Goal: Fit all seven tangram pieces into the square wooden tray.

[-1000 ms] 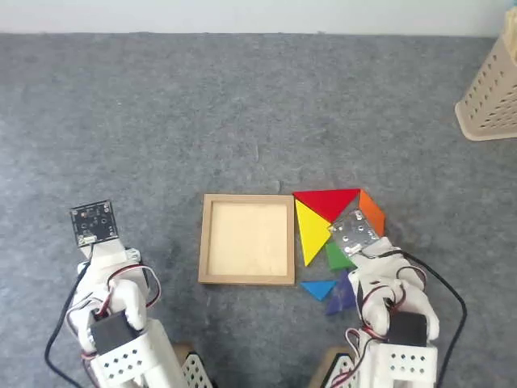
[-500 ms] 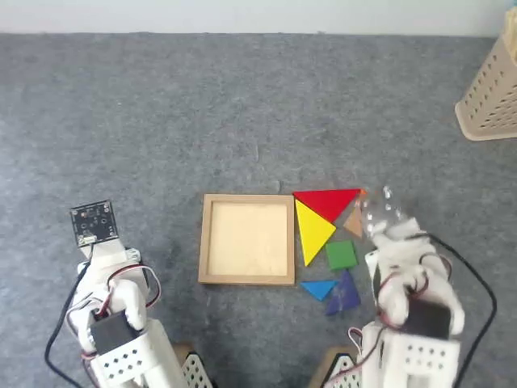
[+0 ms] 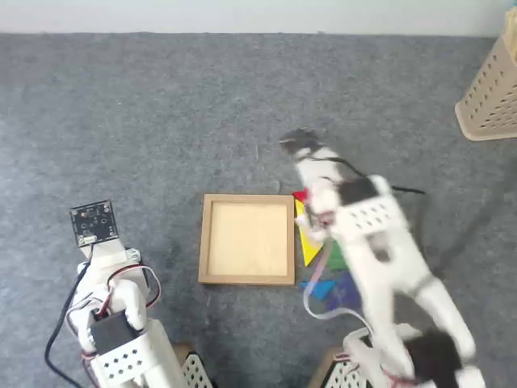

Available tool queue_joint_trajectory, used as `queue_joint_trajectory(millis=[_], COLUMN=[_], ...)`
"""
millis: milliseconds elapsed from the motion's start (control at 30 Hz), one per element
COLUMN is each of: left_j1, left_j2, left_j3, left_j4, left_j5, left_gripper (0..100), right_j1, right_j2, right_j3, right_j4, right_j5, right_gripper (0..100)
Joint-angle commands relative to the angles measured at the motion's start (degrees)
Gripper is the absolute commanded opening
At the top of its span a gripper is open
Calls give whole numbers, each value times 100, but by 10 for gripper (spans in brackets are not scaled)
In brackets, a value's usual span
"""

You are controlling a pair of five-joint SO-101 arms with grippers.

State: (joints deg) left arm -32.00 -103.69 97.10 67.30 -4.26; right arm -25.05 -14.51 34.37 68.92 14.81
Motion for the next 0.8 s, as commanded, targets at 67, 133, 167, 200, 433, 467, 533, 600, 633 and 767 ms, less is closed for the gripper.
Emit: queue_joint_trajectory(millis=[67,133,167,200,433,467,533,600,633,767], left_j1=[18,18,18,18,18,18,18,18,18,18], left_j2=[-44,-44,-44,-44,-44,-44,-44,-44,-44,-44], left_j3=[-48,-48,-48,-48,-48,-48,-48,-48,-48,-48], left_j4=[35,35,35,35,35,35,35,35,35,35], left_j5=[79,79,79,79,79,79,79,79,79,79], left_gripper=[13,13,13,13,13,13,13,13,13,13], right_j1=[-330,-382,-400,-418,-374,-374,-347,-259,-207,40], right_j2=[1112,1358,1420,1446,1464,1508,1640,1833,1938,2299], right_j3=[-730,-738,-721,-703,-651,-651,-642,-642,-642,-686], right_j4=[-426,-585,-576,-523,-444,-479,-602,-725,-787,-919], right_j5=[-202,-457,-527,-563,-765,-765,-765,-765,-765,-765], right_gripper=[155,156,159,175,355,348,331,319,318,318])
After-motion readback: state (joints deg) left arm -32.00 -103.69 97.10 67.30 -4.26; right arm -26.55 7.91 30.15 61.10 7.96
